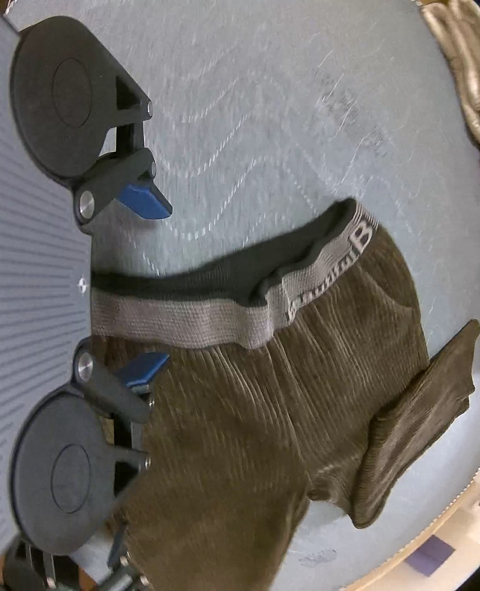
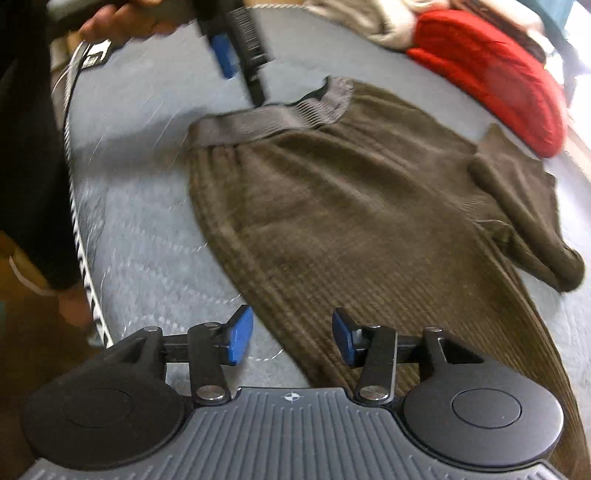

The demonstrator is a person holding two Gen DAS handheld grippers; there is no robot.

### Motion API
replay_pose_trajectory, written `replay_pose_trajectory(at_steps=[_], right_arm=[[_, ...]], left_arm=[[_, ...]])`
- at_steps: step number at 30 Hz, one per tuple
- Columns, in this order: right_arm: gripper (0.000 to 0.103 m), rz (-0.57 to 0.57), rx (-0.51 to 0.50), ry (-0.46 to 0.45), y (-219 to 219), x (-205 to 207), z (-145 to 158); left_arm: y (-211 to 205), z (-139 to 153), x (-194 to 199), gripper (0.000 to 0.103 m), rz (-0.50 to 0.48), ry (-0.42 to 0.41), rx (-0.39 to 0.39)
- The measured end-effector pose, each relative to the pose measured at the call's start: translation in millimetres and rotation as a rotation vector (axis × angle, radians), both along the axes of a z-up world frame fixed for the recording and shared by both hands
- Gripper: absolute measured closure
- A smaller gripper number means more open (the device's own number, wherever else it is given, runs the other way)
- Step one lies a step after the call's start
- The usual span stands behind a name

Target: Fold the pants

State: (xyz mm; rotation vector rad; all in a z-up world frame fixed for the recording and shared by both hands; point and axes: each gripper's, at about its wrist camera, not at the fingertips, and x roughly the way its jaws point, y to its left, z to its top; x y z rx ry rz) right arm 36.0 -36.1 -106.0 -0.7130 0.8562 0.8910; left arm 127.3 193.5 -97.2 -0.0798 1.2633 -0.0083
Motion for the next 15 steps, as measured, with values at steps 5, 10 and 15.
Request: replay_pose_trajectory(at_steps=[5, 10, 15], right_arm=[[0.056, -0.042, -0.079, 0.028, -4.3, 14.7, -7.1], [0.074, 0.007, -0.095, 0.011, -7.3, 11.0, -12.7], [0.083, -0.017, -0.074, 0.038, -13.7, 14.4, -7.4]], left_arm=[[-10.0, -18.5, 14.9, 0.019, -0.003, 0.058, -0.027], [-16.1, -38.9, 22.5, 0.019, -0.009, 0.108, -0.025], [-20.9, -51.5, 24.6, 0.021, -0.040, 0.129, 0.002]])
